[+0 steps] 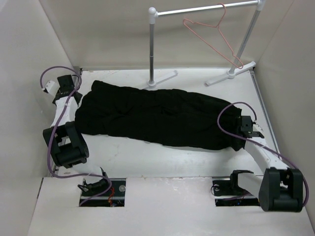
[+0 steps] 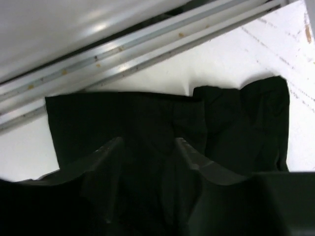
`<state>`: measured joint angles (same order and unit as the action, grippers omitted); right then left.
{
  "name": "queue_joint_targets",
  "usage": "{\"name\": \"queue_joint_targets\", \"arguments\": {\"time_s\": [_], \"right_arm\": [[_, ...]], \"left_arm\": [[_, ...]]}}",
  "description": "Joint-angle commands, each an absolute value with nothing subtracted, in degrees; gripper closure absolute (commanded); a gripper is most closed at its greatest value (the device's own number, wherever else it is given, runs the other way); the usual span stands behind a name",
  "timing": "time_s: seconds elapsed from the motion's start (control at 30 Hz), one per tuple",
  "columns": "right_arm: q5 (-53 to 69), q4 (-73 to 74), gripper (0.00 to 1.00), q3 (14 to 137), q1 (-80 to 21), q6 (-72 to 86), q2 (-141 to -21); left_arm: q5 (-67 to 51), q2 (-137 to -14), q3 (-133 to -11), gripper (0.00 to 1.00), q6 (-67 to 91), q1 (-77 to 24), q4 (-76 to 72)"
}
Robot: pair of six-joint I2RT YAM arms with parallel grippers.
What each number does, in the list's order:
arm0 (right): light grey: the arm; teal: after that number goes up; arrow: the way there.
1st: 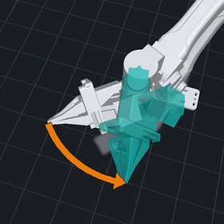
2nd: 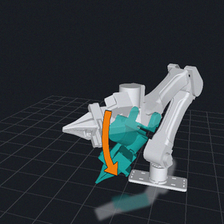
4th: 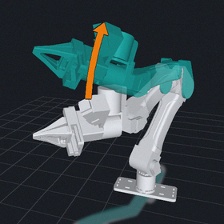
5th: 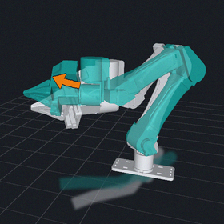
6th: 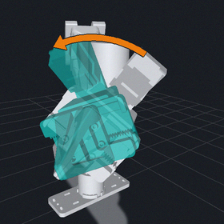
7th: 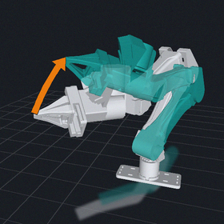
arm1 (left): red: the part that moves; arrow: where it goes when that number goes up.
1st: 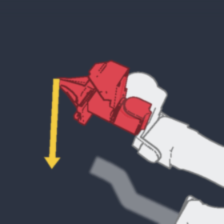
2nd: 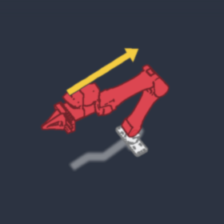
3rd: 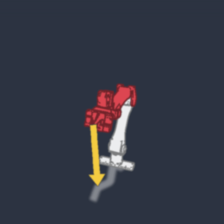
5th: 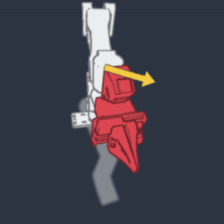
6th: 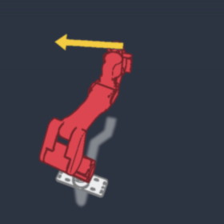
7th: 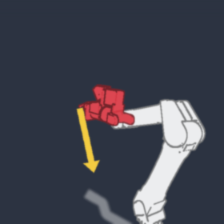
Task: Place the trousers on the hanger
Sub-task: Flatten out the trousers at the center of the board.
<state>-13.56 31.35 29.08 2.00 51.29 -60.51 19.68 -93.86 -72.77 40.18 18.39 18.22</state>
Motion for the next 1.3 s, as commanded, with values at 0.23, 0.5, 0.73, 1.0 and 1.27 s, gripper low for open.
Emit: {"name": "queue_joint_targets", "arguments": {"time_s": [0.23,0.5,0.73,1.0,1.27], "right_arm": [[-21.3,29.2,0.87,35.2,13.0,52.0,-55.8],[-15.7,23.7,0.86,33.8,10.2,55.6,-61.2],[-14.3,24.9,0.85,31.8,8.0,55.4,-56.1],[-13.9,28.1,0.85,30.1,7.5,55.0,-51.8],[-15.0,28.3,0.76,29.7,12.9,53.4,-53.9]], "left_arm": [[20.7,-68.1,-53.9,0.35,41.3,16.9,25.2],[15.3,-60.4,-38.7,0.45,43.3,23.2,29.7],[12.1,-63.5,-32.3,0.41,46.1,27.9,27.6],[10.0,-71.7,-31.8,0.50,46.8,29.6,14.7],[14.8,-73.9,-35.2,0.99,47.6,31.5,13.3]]}}
